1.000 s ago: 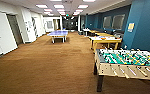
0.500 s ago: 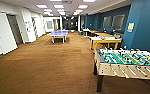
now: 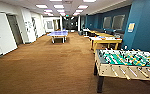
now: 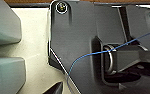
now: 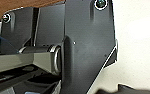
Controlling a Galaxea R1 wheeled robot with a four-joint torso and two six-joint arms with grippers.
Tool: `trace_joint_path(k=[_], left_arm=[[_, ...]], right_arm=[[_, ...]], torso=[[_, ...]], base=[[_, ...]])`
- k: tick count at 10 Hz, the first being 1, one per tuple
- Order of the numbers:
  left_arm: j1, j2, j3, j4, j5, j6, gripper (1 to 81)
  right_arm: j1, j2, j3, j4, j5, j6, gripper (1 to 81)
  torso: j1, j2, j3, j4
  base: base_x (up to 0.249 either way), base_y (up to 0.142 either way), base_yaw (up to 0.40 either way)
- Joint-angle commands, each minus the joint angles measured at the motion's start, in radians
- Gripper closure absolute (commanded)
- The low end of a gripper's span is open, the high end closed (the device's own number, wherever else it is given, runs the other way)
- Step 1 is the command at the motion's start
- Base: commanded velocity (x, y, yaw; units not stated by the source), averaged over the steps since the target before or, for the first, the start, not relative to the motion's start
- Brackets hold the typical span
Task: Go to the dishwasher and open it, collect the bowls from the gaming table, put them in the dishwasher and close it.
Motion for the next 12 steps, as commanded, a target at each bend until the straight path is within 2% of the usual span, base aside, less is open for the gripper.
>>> trace_joint_path(k=[1, 12], left_arm=[[-0.054, -0.006, -0.005, -0.007, 0.044, -0.002, 1.0], [-0.054, -0.005, -0.005, -0.005, 0.044, -0.001, 1.0]], right_arm=[[0.058, -0.001, 0.001, 0.005, -0.045, 0.000, 1.0], [0.060, 0.012, 0.002, 0.006, -0.045, 0.000, 1.0]], torso=[[0.000, 0.000, 0.000, 0.000], [-0.001, 0.000, 0.000, 0.000]], base=[[0.116, 0.000, 0.000], [0.158, 0.000, 0.000]])
